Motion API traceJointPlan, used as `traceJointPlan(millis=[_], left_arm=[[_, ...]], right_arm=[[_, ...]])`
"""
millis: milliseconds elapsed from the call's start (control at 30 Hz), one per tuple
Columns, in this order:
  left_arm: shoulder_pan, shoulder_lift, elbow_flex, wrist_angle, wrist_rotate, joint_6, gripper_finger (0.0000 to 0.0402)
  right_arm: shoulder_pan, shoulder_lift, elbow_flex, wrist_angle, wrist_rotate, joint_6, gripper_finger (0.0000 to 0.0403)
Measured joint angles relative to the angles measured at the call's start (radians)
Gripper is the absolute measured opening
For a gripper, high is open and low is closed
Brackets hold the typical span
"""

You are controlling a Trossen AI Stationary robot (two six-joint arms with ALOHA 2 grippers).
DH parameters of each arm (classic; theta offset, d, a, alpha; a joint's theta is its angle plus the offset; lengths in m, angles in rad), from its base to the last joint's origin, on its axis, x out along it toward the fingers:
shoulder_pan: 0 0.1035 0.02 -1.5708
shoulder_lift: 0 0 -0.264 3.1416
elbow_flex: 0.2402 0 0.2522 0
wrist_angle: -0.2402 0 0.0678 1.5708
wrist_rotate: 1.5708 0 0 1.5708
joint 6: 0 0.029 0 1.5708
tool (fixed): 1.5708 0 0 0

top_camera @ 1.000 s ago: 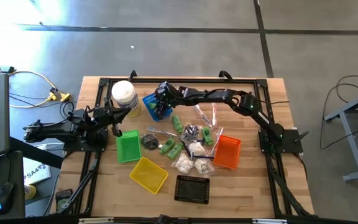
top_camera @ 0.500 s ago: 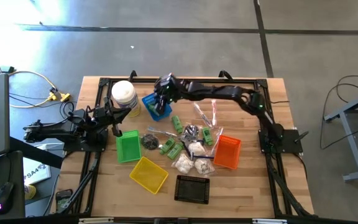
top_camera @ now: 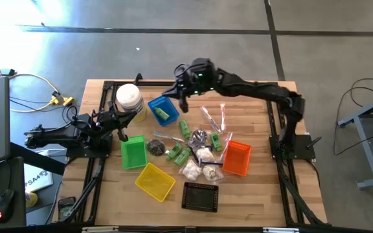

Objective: Pick & Place Travel size toiletries
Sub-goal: Put the blue toothbrush into the yellow bin

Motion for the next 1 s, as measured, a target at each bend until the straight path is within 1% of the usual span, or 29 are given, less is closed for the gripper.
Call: traceJointPlan(millis=[133, 200, 333, 467, 667, 800, 933, 1000], left_arm=[[0.0, 0.0, 0.0, 0.001, 0.0, 0.026, 0.0], [0.0, 0.0, 0.0, 0.003, 0.0, 0.026, 0.0], [0.0, 0.0, 0.0, 0.009, 0.0, 0.026, 0.0], [0.0, 0.0, 0.0, 0.008, -0.001, 0.026, 0.0], [0.0, 0.0, 0.0, 0.008, -0.002, 0.027, 0.0], [0.0, 0.0, 0.0, 0.009, -0.003, 0.028, 0.0], [0.0, 0.0, 0.0, 0.009, -0.002, 0.03, 0.0], [0.0, 0.0, 0.0, 0.009, -0.002, 0.038, 0.0]], right_arm=[[0.001, -0.131, -0.112, 0.04, 0.024, -0.012, 0.0003], [0.001, -0.206, -0.2, 0.114, 0.052, 0.008, 0.0003], [-0.002, -0.368, -0.419, 0.324, 0.085, 0.037, 0.0003], [-0.009, -0.524, -0.608, 0.431, 0.099, 0.059, 0.0003], [-0.02, -0.734, -0.812, 0.432, 0.127, 0.07, 0.0003], [-0.019, -0.903, -0.938, 0.429, 0.186, 0.095, 0.0003], [0.011, -1.075, -1.072, 0.456, 0.297, 0.088, 0.0003], [0.026, -1.136, -1.137, 0.475, 0.321, 0.086, 0.0003]])
